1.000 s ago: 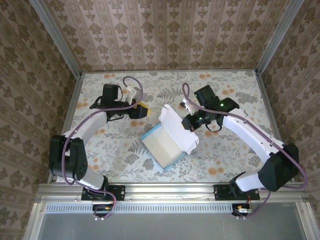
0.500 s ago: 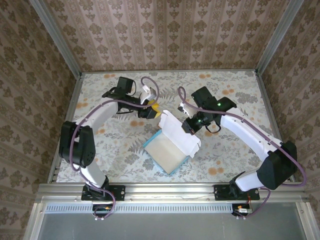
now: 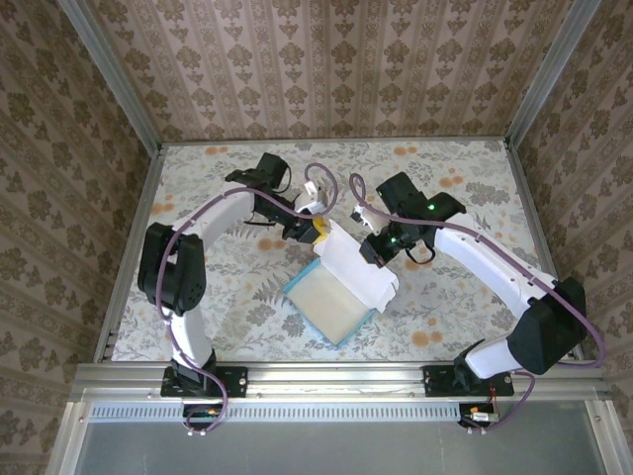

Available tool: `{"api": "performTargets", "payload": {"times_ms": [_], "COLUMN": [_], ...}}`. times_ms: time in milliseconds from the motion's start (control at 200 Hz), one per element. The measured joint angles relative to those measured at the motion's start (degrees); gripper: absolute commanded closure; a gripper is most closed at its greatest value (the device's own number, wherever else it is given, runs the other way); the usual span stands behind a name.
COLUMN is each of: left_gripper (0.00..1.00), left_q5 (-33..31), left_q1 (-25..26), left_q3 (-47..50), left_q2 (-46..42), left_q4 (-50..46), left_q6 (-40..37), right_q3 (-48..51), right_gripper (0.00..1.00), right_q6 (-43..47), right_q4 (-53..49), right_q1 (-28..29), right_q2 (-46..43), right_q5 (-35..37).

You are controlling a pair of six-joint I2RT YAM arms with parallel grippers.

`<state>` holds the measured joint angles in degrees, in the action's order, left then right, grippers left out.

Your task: Fold the paper box

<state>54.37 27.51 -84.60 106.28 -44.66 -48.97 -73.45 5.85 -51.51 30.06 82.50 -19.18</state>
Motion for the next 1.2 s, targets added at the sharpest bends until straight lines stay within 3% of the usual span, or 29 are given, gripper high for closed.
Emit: {"api": "performTargets", "payload": {"times_ms": [135,295,390,490,695,955,1200], "left_gripper": [0.87,0.92,1.00,1.00,1.00,1.00,1.00], "left_q5": [-0.90,-2.45,-3.10,-3.67,-5.25,-8.48,-13.22], "left_q1": [0.61,0.66,0.72,0.85,1.03,1.03,1.11], "left_q3": [-0.37,-1.07,-1.57,-2.32,-2.14,9.86,20.96], "left_q2": [0.17,0.33,0.55,0.79,0.68,-7.02,-16.50], "left_q4": [-1.99,-3.17,-3.80,-4.39,-3.67,9.57,19.74], "left_q6": [-1.20,-2.08,-2.32,-2.56,-1.36,12.44,26.23], "right_q3": [0.00,0.00,0.00,0.00,0.72,8.63,19.04], "right_gripper": [0.96,0.96,0.96,0.94,0.59,0.44,0.43], "right_q6": [0.02,0.02,0.02,0.02,-1.88,-11.76,-19.43], "right_q4": [-0.44,-0.63,-0.63,-0.59,1.53,6.49,8.85], "right_q1": [0.11,0.26,0.26,0.28,0.26,-2.25,-7.80], "right_q2": [0.00,0.02,0.02,0.02,-0.76,-14.27,-24.33], "right_q5": [0.63,0.81,0.90,1.05,2.54,5.44,3.32]}}
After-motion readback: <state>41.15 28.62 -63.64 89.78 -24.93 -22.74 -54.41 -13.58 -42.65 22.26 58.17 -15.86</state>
